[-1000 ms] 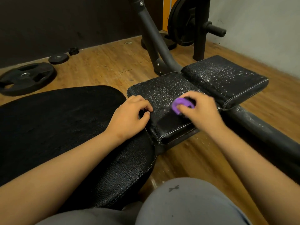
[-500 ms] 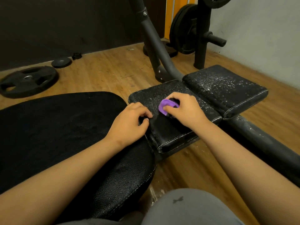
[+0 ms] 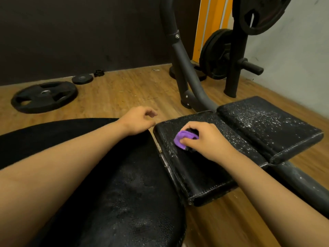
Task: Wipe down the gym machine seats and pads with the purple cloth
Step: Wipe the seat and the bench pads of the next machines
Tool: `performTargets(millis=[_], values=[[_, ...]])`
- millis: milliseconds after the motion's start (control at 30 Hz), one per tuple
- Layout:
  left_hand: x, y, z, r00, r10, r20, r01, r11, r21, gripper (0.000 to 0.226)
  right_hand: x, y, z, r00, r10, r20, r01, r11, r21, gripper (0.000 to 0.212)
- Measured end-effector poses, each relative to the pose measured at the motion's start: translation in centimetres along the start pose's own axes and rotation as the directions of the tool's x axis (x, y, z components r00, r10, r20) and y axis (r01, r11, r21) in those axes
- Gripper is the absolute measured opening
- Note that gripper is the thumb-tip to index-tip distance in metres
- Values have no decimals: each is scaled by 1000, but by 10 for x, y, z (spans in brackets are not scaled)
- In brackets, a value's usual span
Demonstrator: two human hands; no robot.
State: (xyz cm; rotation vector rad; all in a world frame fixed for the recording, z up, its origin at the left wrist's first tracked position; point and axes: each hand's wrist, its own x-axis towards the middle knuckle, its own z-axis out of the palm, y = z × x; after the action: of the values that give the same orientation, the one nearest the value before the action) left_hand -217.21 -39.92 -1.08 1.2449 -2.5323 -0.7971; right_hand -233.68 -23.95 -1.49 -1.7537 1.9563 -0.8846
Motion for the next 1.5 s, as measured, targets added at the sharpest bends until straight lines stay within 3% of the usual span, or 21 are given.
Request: performTargets(millis=[167,333,633,700,833,967,1033,1133,1200,1300,1500], values=[[10,-22,5,993,11,116,-32,983,182,23,12,-2,3,996,-77,40,78,996,-33,15],[12,-26,1,985,49,168,-65,994,88,22,-14,-18,-3,900,-206,384,252,965,-75,20],[24,-29,-1,958,89,273,-72,995,-72,20,68,-22,4,966,-131,222,190,945,-266,18],[27,-32,0,956,101,275,-84,994,-75,19,52,-28,3,947,-187,262,264,917,-298,20],[31,-32,1,942,123,313,-85,988,-132,18,29,-42,5,819,-231,526,448,829,-334,20],[39,-37,-14,930,124,346,-67,983,-172,19,58,-47,17,847,-223,482,433,816,-382,18],[42,-52,-24,943,79,323,-44,993,-114,23,79,-48,26,877,-205,435,396,821,-411,18],[36,-74,-29,959,40,282,-38,999,-12,47,108,-46,35,899,-206,387,370,831,-416,15],[36,-77,-29,953,52,297,-36,998,-59,41,122,-45,37,899,-187,395,350,849,-396,14],[37,-73,-32,934,21,356,4,998,-69,28,130,-47,36,881,-138,452,334,857,-391,16],[33,-69,-33,937,-19,348,49,996,-76,33,94,-58,17,805,-110,583,390,840,-378,20]])
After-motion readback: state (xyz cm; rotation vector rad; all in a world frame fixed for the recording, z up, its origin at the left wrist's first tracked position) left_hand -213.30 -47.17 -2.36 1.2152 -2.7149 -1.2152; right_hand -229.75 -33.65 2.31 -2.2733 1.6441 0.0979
